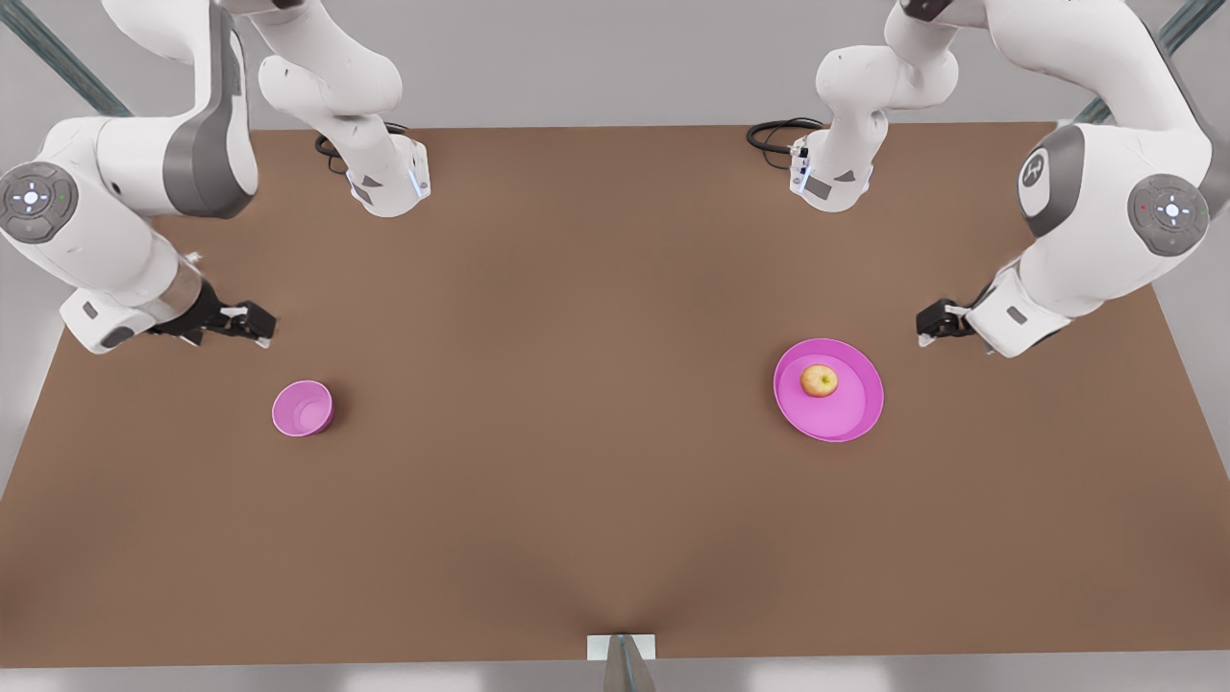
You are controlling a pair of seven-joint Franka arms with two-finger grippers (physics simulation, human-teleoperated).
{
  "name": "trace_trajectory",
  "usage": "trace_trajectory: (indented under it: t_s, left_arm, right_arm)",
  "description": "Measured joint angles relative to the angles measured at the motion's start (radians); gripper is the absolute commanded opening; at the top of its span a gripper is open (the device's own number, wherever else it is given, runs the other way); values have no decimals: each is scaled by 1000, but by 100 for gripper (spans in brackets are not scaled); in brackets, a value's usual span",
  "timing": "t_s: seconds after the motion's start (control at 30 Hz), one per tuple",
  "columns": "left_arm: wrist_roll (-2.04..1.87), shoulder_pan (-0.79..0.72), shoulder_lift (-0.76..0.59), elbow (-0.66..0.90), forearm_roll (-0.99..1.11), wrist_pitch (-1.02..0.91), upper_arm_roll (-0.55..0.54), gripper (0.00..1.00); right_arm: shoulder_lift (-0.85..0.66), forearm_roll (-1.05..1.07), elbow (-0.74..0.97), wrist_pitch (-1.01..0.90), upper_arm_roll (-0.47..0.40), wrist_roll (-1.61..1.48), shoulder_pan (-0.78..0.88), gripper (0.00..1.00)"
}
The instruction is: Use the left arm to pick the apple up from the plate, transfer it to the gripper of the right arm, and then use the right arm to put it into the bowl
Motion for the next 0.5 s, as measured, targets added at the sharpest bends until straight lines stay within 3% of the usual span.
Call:
trace_trajectory:
  t_s: [0.07, 0.4, 0.5]
  left_arm:
    - [-2, -1, -5, -48, 1, 48, 0, 100]
    - [-56, -38, -36, -759, -29, 603, 0, 100]
    - [-72, -48, -7, -848, -50, 786, 0, 100]
  right_arm:
    - [3, 0, 2, 11, 1, 3, 2, 100]
    - [13, 4, 10, 36, 1, 13, 23, 100]
    - [14, 5, 10, 38, 1, 15, 20, 100]
